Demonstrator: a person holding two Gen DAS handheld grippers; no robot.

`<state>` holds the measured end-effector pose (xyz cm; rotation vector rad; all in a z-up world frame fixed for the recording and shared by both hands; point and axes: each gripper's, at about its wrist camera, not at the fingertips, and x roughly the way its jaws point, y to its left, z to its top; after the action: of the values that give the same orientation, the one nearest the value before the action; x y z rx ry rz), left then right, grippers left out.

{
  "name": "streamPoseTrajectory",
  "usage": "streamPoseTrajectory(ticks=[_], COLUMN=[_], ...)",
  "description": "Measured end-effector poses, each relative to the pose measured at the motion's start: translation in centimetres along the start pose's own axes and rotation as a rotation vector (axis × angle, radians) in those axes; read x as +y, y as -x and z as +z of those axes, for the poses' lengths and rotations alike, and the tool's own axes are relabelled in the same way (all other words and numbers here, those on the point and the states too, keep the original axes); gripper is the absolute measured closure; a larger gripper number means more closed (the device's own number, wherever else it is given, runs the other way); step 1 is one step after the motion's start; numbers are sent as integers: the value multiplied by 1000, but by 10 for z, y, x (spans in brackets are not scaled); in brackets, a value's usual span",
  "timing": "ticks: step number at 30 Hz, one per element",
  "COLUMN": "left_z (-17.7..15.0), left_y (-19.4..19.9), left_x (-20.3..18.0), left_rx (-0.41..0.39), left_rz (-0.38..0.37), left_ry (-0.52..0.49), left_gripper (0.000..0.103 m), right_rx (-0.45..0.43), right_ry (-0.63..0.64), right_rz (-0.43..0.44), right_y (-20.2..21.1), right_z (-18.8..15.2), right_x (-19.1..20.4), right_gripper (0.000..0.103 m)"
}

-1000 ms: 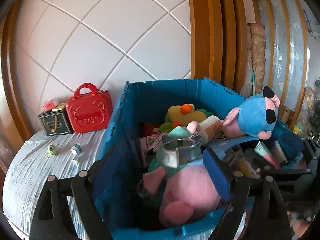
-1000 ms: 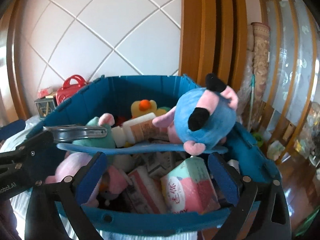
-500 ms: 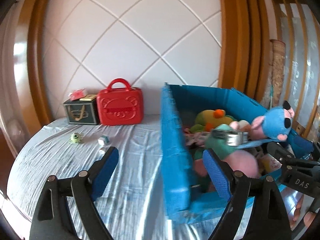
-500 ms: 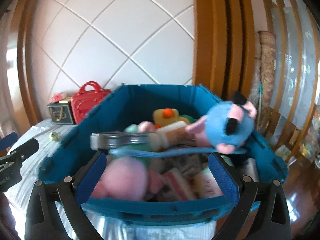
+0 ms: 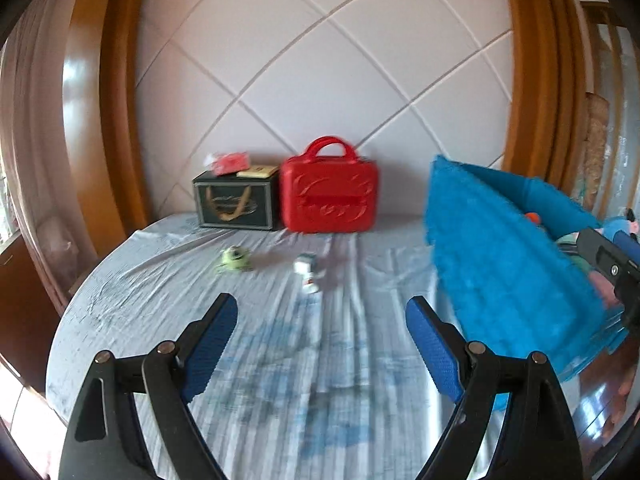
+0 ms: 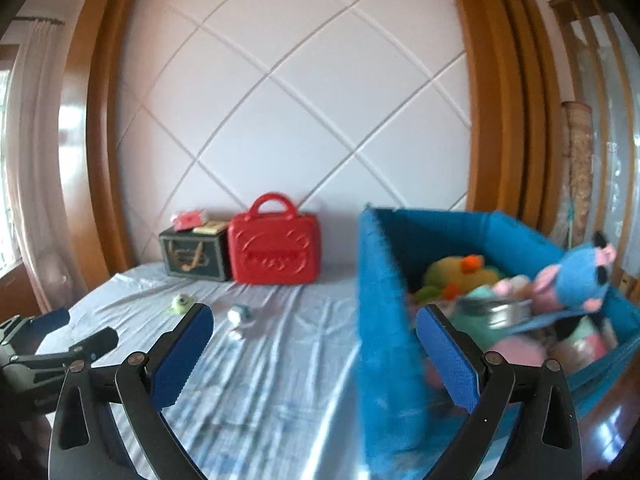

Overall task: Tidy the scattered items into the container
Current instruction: 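Move both tools from the crate back to the items on the bed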

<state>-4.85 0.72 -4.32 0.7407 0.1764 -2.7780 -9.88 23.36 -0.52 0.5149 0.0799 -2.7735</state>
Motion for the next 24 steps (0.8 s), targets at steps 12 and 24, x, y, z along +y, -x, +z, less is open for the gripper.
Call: streamPoseTrajectory(ticks=[12,24], left_z=[-12,-1], left_y=[-94,-209], left_x=[89,142], left_rx=[146,275], left_rz=[69,117], left_ry=[61,63], left_gripper=[16,17], right_rx=[157,378], right_ry=[80,49], right_rz=[74,115], right_y=[-109,-261], right_z=[-7,-24], right_x=[85,129], right_gripper=[0,0])
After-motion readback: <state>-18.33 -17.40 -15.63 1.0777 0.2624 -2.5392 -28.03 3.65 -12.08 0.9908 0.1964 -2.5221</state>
